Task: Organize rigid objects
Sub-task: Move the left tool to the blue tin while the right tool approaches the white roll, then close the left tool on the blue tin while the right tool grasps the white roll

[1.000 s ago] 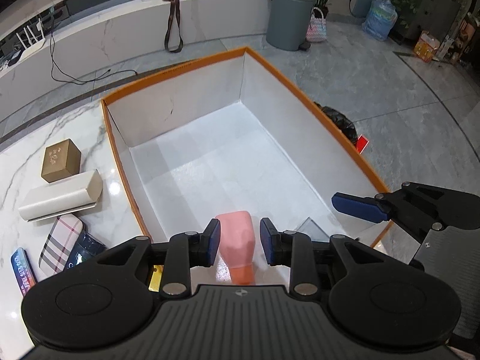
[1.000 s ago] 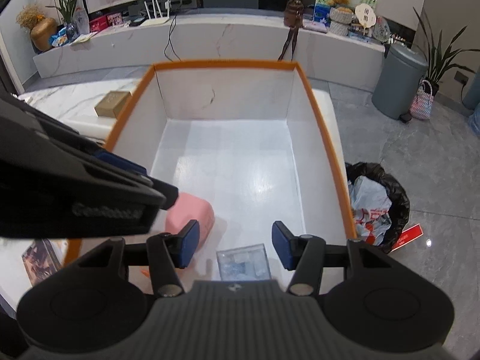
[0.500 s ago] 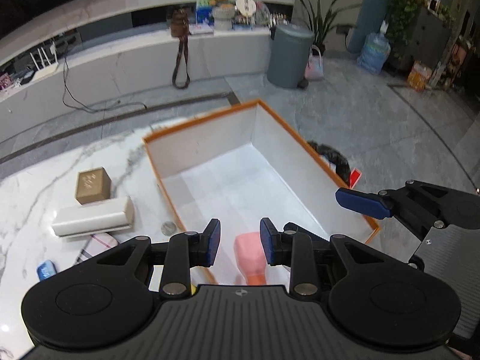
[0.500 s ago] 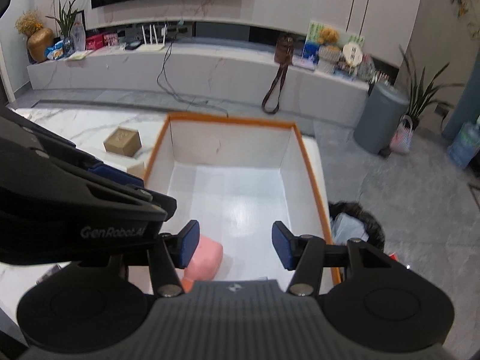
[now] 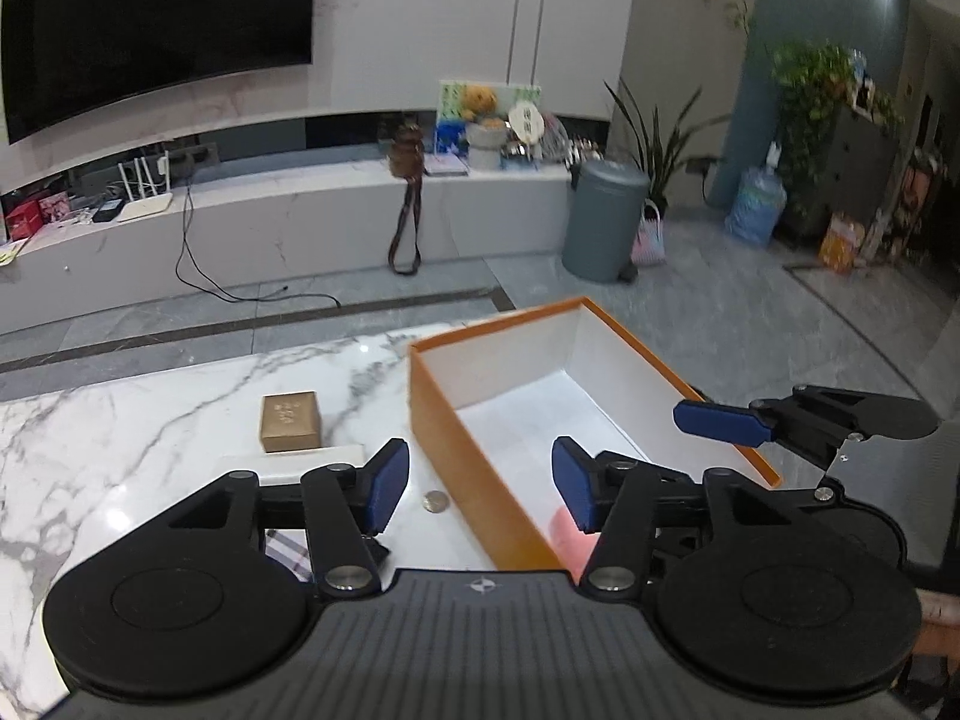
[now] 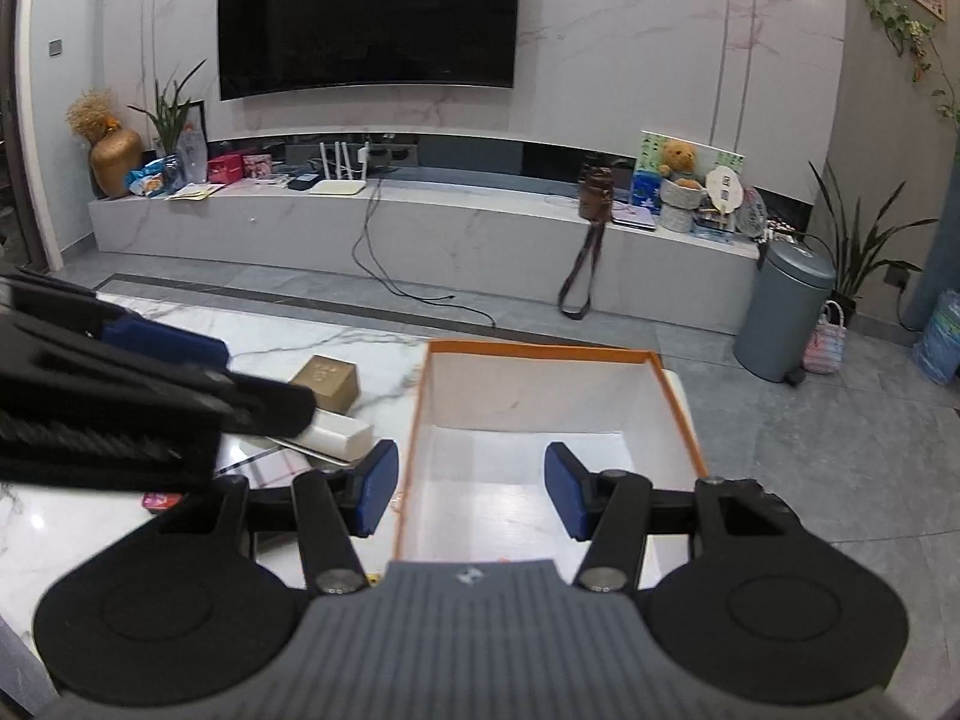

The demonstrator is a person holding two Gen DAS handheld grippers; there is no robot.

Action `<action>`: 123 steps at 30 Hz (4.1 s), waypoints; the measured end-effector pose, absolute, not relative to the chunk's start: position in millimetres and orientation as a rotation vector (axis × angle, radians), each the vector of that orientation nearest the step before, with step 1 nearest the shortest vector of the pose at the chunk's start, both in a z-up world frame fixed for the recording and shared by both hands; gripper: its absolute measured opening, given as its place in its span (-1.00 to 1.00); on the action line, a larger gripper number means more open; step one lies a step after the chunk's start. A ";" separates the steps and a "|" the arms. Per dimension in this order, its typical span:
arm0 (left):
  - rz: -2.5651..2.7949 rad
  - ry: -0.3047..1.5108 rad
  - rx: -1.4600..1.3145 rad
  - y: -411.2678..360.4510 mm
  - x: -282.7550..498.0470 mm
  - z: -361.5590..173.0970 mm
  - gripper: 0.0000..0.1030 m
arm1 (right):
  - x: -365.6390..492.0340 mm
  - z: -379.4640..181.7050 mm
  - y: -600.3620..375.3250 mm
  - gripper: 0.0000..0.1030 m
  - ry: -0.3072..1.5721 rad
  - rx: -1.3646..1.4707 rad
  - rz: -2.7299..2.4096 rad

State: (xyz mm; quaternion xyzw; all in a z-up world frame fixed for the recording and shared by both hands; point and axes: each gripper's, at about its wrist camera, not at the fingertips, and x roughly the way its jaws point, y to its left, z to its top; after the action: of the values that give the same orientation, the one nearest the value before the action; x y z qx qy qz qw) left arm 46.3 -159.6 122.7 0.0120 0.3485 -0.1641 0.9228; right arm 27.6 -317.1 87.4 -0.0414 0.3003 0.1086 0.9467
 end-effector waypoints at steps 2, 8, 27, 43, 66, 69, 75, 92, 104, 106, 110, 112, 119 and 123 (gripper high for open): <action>-0.330 0.696 0.016 -146.4 42.2 120.7 0.33 | 26.4 84.6 -310.5 0.06 0.607 -0.093 0.235; -0.275 0.675 0.006 -105.2 32.1 104.2 0.42 | 23.5 76.6 -295.6 0.20 0.589 -0.141 0.263; -0.105 0.777 0.038 -9.6 49.3 7.6 0.55 | 42.8 40.8 -224.5 0.32 0.681 -0.193 0.400; -0.114 0.919 -0.072 29.9 103.5 -58.0 0.62 | 119.4 -20.8 -147.6 0.38 0.766 -0.305 0.389; -0.130 0.932 0.072 51.0 90.6 -80.9 0.67 | 188.3 -82.1 -72.9 0.39 0.719 -0.635 0.394; -0.125 0.930 0.068 59.8 92.0 -80.9 0.67 | 189.1 -87.3 -70.9 0.38 0.683 -0.697 0.403; -0.115 0.927 0.067 70.4 95.2 -79.7 0.56 | 175.0 -91.7 -55.9 -0.13 0.651 -0.842 0.437; -0.135 0.911 0.077 70.0 98.4 -80.7 0.55 | 202.7 -33.7 -96.1 -0.49 0.788 -0.433 0.516; -0.157 0.895 0.082 67.0 106.3 -82.9 0.65 | 210.4 -84.5 -71.9 0.26 0.764 -0.688 0.476; -0.159 0.890 0.083 66.5 107.9 -83.8 0.69 | 209.5 -91.2 -67.9 0.27 0.726 -0.726 0.463; -0.174 0.873 0.083 65.0 110.4 -84.7 0.63 | 213.9 -92.3 -65.6 0.08 0.709 -0.719 0.468; -0.196 0.862 0.084 64.5 109.9 -84.2 0.28 | 216.4 -93.4 -64.1 -0.02 0.710 -0.718 0.463; -0.208 0.843 0.081 66.2 107.7 -83.0 -0.02 | 211.9 -94.7 -61.5 -0.21 0.682 -0.769 0.460; -0.209 0.836 0.070 67.8 106.5 -78.5 -0.02 | 213.0 -78.4 -67.7 -0.38 0.735 -0.675 0.491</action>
State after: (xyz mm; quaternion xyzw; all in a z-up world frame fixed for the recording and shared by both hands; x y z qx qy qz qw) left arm 106.5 67.8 -78.5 0.0339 0.4050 -0.1014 0.9080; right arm 213.0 -67.7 -78.4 -0.3202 0.3490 0.2330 0.8493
